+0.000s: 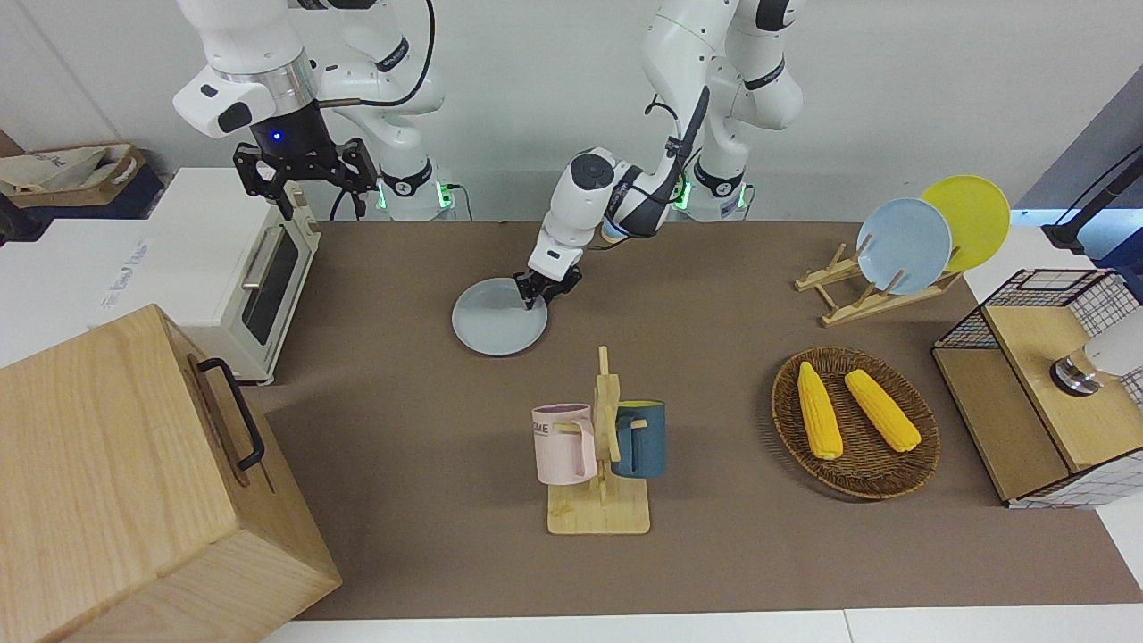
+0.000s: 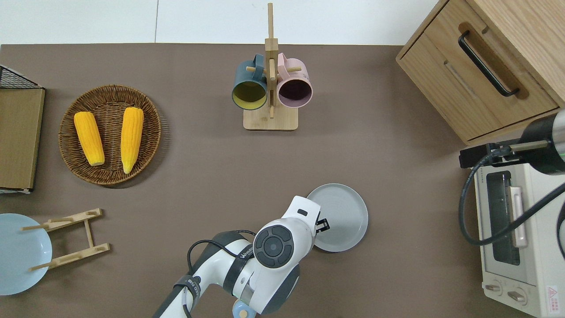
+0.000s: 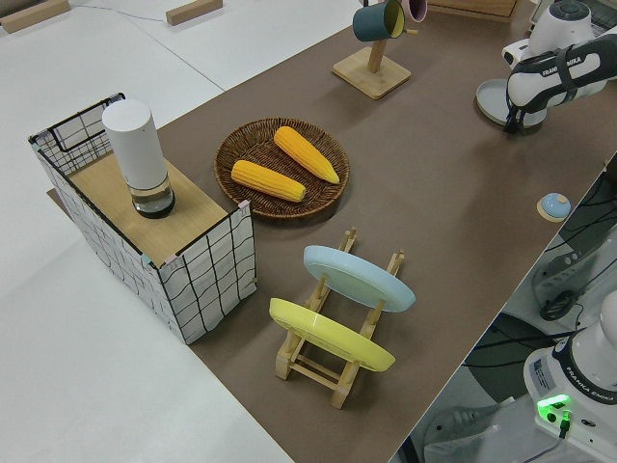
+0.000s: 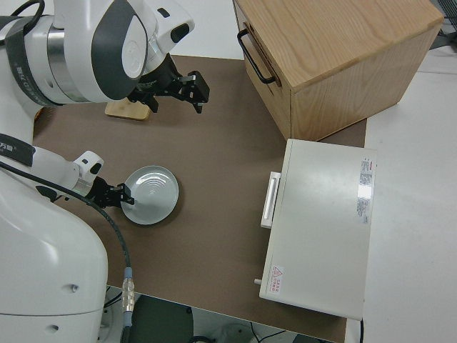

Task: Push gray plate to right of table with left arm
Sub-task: 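Push the gray plate with the left gripper across the table toward the toaster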

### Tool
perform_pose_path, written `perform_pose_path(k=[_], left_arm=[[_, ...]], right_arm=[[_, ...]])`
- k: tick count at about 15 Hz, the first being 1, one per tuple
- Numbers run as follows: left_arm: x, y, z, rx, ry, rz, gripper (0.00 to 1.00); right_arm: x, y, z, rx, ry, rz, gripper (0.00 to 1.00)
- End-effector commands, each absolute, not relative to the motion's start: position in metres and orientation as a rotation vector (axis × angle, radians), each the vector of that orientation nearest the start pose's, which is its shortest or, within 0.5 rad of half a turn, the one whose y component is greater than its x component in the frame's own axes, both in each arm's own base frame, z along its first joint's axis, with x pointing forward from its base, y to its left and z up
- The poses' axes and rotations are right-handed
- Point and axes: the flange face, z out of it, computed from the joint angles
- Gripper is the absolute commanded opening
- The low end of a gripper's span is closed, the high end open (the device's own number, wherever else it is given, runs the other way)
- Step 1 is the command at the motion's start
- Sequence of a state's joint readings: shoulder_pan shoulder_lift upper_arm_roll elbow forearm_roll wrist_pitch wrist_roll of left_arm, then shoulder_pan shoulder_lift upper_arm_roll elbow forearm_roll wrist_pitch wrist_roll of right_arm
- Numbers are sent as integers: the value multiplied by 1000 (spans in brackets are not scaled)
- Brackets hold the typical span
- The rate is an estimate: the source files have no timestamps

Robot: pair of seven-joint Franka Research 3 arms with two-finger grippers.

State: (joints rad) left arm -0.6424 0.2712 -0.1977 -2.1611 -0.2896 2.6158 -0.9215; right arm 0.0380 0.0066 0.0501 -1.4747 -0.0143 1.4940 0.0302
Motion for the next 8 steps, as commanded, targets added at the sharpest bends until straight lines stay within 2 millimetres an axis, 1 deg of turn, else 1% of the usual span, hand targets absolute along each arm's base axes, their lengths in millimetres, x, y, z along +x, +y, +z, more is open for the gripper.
perform_pose_path(k=[1, 3, 4, 5, 8], left_arm=[[394, -435, 284, -3334, -585, 53, 995], [397, -432, 293, -3326, -577, 38, 993], [401, -429, 300, -3312, -572, 54, 993], [406, -426, 312, -3294, -525, 63, 993], [423, -405, 330, -3274, -463, 82, 993]], right_arm=[[544, 47, 662, -3132, -88, -14, 983], [544, 47, 662, -3132, -88, -14, 983], [544, 47, 662, -3132, -88, -11, 983], [544, 47, 662, -3132, -88, -11, 983], [544, 47, 662, -3132, -88, -14, 983]])
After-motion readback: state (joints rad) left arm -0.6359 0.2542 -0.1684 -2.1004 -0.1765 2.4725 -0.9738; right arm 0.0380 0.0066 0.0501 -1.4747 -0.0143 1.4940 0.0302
